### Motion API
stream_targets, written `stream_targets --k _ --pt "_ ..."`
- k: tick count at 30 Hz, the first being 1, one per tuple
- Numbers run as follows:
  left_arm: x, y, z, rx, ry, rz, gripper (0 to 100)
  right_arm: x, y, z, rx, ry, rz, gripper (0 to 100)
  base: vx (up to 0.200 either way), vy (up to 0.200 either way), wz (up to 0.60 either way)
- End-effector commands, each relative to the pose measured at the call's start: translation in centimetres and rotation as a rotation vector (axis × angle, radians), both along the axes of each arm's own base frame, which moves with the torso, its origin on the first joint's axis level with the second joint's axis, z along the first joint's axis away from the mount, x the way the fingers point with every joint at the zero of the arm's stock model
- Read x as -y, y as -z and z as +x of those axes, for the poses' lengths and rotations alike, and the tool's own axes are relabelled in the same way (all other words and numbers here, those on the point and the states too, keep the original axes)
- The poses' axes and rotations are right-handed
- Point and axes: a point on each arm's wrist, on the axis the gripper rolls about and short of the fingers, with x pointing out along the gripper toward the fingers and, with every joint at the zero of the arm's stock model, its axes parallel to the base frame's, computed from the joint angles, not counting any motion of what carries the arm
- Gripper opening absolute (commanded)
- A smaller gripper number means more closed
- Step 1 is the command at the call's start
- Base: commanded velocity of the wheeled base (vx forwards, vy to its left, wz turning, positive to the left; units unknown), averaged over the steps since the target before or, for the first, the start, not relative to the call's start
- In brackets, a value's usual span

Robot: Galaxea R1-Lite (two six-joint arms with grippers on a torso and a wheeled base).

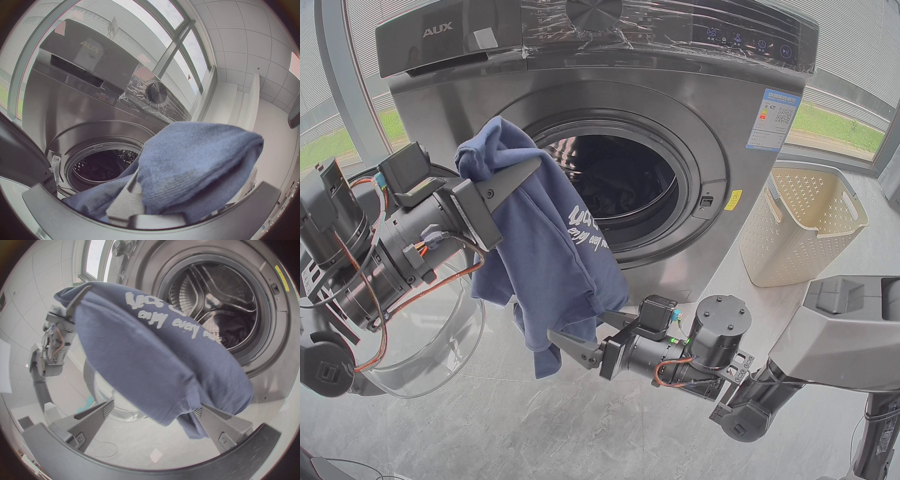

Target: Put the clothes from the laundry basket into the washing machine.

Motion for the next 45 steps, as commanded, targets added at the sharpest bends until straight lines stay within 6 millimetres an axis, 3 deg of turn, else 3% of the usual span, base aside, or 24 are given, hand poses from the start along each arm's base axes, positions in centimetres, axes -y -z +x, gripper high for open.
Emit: stream_targets --k 1,10,16,21,27,45 --pt "0.2 0.1 0.5 -0.005 -0.004 0.000 0 -0.2 -1.4 -2.0 -0.005 -0.048 0.023 100 0.000 0.000 0.00" --pt "0.3 0.1 0.6 -0.005 -0.004 0.002 0 -0.1 -1.3 -1.9 -0.007 -0.044 0.021 100 0.000 0.000 0.00" --pt "0.1 -0.3 0.3 0.008 -0.005 -0.006 0 0.8 1.4 1.4 -0.026 0.037 -0.023 100 0.000 0.000 0.00" --pt "0.0 -0.6 0.2 0.018 -0.006 -0.011 0 1.3 1.3 2.2 -0.023 0.063 -0.021 100 0.000 0.000 0.00" --pt "0.0 -0.5 0.2 0.016 -0.005 -0.011 0 -0.1 1.6 2.9 0.005 0.049 0.007 100 0.000 0.000 0.00" --pt "-0.4 -0.2 1.1 0.005 -0.033 -0.005 0 -1.8 1.0 1.4 0.026 -0.013 0.043 100 0.000 0.000 0.00"
